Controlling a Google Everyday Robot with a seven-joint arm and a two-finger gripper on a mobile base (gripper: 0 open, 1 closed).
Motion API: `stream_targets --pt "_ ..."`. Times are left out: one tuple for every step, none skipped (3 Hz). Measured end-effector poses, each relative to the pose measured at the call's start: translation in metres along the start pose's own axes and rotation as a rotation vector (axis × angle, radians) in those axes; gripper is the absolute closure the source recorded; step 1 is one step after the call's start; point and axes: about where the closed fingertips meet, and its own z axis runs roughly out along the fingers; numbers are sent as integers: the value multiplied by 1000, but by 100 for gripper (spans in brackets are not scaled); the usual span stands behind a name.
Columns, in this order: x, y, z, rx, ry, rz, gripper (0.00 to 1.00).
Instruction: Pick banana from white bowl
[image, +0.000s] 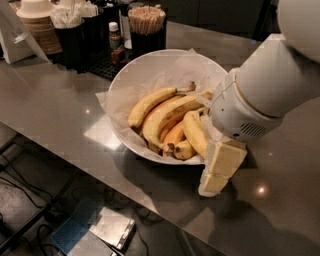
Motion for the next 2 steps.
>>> stream_targets --pt "14 -2 -20 40 10 45 0" --pt "35 -5 -39 87 19 112 0"
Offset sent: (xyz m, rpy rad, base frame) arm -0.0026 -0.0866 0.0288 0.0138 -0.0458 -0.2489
